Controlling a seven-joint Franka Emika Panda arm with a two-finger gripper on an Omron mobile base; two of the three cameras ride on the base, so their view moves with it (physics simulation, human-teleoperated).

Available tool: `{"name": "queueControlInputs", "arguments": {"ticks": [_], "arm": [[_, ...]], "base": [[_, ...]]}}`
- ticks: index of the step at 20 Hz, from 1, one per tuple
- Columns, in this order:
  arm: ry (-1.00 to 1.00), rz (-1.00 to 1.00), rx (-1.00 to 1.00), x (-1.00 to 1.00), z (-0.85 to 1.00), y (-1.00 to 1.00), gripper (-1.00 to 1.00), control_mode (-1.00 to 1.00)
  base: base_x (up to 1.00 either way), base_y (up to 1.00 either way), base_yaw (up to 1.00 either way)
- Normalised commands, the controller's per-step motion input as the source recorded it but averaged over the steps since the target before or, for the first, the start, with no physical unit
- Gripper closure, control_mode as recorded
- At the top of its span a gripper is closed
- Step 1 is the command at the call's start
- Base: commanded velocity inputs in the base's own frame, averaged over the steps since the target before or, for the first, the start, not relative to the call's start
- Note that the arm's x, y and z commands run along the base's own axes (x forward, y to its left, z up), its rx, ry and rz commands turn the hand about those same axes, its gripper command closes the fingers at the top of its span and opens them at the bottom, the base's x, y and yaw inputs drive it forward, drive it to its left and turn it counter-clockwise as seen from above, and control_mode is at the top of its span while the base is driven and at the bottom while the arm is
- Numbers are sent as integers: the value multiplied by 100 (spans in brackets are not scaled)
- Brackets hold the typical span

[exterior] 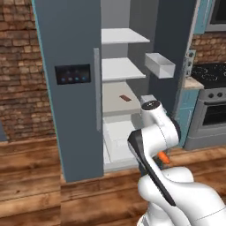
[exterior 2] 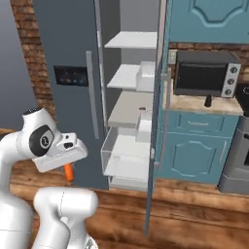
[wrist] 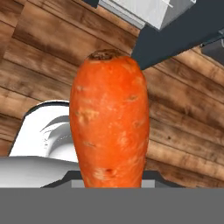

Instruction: Place the carrot and mushroom inside the fridge drawer. Close the drawer after placing the vegetables.

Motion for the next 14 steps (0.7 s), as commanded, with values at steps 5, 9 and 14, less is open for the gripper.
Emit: {"name": "queueControlInputs", "arguments": {"ticks": [5,9,14], "arm": [[0,0,0,0,0,0,100,100],[0,0,0,0,0,0,100,100],[0,0,0,0,0,0,100,100]], "base": [[68,68,-25],[58,58,-23],[63,19,-16]]}}
